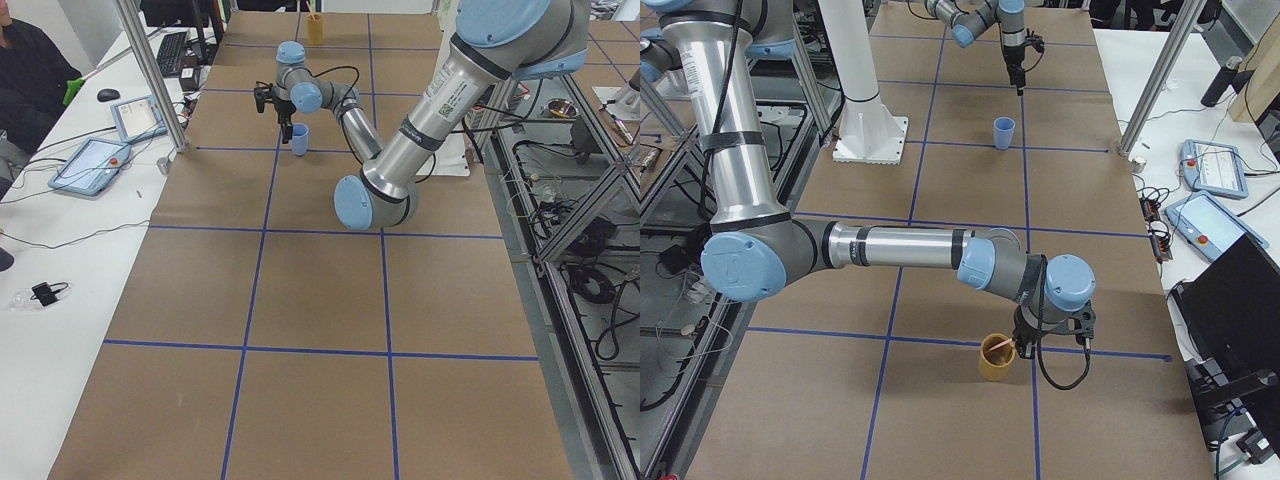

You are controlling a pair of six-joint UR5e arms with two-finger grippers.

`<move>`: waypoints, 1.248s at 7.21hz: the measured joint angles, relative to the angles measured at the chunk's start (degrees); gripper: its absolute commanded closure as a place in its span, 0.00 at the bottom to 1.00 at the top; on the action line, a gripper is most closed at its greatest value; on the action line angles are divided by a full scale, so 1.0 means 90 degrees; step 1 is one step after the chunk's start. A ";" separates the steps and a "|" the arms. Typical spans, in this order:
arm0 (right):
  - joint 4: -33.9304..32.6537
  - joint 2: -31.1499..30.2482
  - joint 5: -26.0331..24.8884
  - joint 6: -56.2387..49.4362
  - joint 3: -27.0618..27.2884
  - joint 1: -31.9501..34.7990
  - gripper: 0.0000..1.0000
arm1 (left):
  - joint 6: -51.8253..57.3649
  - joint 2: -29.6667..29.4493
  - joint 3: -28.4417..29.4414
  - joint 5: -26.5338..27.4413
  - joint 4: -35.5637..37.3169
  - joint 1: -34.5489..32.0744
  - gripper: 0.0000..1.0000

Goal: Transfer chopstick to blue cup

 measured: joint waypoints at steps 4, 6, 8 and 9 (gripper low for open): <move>-0.1236 0.0851 -0.0449 -0.0046 0.0494 0.0357 1.00 | 0.0000 0.0030 0.0005 -0.0002 -0.0006 -0.0003 0.01; -0.1773 0.1535 -0.0746 -0.0039 0.0626 0.0500 1.00 | 0.0009 0.0044 0.0005 -0.0008 -0.0009 -0.0010 0.01; -0.1894 0.1996 -0.0658 0.0129 0.0958 0.0370 1.00 | 0.0070 0.0130 -0.0044 -0.0011 -0.0014 -0.0051 0.01; -0.1856 0.2186 -0.0514 0.0494 0.1168 0.0124 1.00 | 0.0283 0.0253 -0.0156 -0.0032 -0.0003 -0.0214 0.01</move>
